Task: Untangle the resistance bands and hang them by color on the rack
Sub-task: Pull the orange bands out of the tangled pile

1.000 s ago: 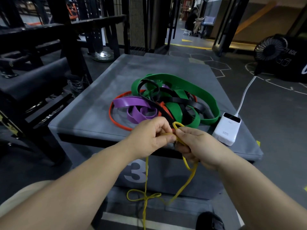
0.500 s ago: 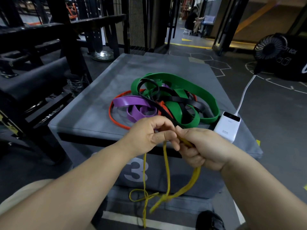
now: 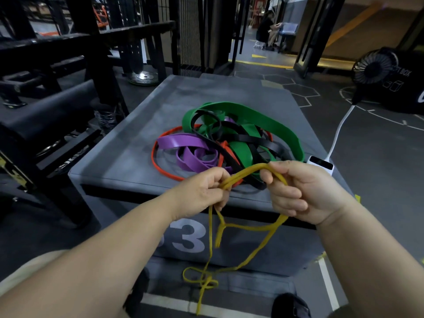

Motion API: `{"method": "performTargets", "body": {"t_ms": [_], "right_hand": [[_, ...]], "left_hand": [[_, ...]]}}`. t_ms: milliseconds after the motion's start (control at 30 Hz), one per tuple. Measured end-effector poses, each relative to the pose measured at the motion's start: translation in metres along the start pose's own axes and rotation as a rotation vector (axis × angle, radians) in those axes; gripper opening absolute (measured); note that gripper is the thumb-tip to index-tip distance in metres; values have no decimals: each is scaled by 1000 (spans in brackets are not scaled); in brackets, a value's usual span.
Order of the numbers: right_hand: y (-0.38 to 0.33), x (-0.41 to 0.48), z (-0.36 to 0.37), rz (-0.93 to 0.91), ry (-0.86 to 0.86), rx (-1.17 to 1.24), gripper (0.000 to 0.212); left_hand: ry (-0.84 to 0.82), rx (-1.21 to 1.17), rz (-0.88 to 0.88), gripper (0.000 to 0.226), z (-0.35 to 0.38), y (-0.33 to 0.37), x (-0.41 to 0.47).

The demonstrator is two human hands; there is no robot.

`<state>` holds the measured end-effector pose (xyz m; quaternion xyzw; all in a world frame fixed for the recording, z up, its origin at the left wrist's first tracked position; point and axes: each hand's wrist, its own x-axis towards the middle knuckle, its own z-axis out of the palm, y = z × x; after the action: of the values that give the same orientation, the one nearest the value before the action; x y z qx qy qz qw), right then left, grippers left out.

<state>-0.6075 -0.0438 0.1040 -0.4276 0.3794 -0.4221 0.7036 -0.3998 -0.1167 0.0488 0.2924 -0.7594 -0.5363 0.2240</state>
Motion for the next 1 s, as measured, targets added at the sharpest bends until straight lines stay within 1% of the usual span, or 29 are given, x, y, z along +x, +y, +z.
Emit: {"method": "performTargets", "body": {"t_ms": [100,200,267,433,500,533,600,700,833,900,1000], "right_hand": [[-1,1,-7,-64,-25,37,30],[-6,1,-14,-125,24,68,30],[-9,0,-15,-133,61,67,30],[-8,1,-17,-105,255,-38,28],[-8,2,-17,-96,299,-96,27],[-8,3,-17,-90,313,-105,27],[-8,3,-15,-85,328,-83,27],[-9,1,-9,-124,303,12,27],[-9,1,0,-248,279,184,32],[-11,0,2,-296,261,259,31],[-14,-2,3,-324,207,308,28]], "left_hand": [[5,123,-61,20,0,-9,3],[-9,163,-140,16,-1,-23,6],[-8,216,-182,17,-1,-30,6],[9,266,-240,14,4,-32,5],[40,214,-254,13,5,-29,6],[47,192,-261,16,6,-27,6],[33,185,-262,18,6,-28,5],[4,153,-263,13,8,-32,3],[-15,63,-269,11,14,-33,0],[-26,6,-263,11,18,-30,-1],[-49,-87,-263,14,20,-27,-2]]}}
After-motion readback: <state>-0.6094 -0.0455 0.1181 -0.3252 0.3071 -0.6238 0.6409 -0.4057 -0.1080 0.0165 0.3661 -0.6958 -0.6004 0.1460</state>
